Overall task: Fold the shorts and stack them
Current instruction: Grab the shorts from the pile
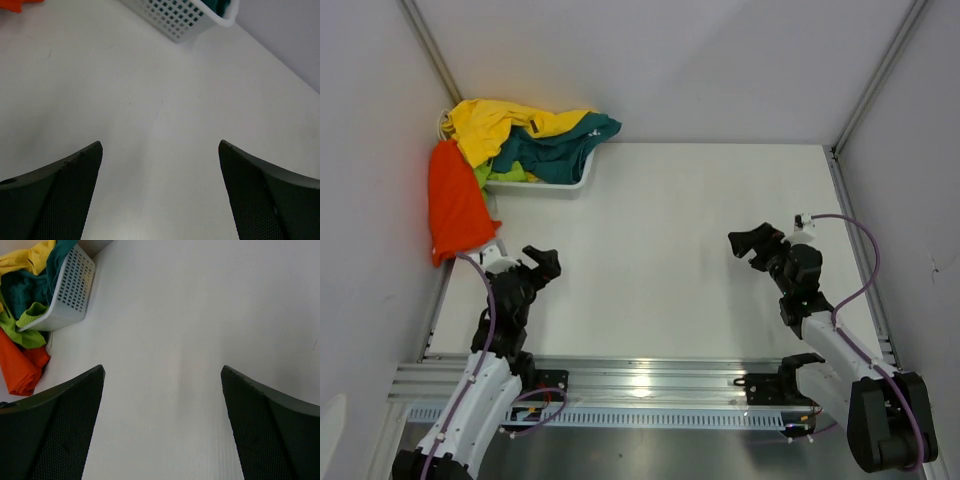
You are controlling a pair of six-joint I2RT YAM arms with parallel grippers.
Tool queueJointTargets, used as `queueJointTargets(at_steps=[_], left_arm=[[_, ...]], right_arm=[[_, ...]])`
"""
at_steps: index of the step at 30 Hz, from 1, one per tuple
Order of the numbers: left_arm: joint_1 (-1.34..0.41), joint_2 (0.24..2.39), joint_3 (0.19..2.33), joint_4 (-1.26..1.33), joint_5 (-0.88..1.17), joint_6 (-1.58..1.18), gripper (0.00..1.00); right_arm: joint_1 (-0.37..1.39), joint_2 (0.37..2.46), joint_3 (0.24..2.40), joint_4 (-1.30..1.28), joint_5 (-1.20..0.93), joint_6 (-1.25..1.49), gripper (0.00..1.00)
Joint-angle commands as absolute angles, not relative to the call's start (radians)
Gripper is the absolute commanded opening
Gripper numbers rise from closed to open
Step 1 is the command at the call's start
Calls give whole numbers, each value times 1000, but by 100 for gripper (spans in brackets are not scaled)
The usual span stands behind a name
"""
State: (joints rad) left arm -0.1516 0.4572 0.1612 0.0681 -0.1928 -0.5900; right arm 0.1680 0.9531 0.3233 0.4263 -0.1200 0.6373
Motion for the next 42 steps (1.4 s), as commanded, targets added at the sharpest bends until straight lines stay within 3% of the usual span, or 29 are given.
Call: queueJointTargets(at_steps=[1, 4, 9, 15, 21, 34, 42], left_arm=[[-153, 504, 251, -35, -354, -713, 99], [-140, 551, 328, -127, -460, -816, 99], [-17, 728, 446, -149, -433, -876, 99], [66, 975, 594, -184, -581, -905, 99], [149, 1136, 715, -195, -581, -908, 99], [288, 1425, 712, 36, -486, -1008, 99], [288, 1540, 683, 232, -532, -1065, 90]], right_arm=[[167, 951, 308, 480, -104, 658, 99], [167, 956, 311, 469, -94, 661, 99], [169, 960, 308, 466, -91, 667, 100], [167, 980, 301, 482, -101, 683, 99], [169, 996, 302, 491, -117, 689, 99], [167, 993, 299, 488, -121, 689, 100], [163, 991, 299, 482, -109, 681, 99]])
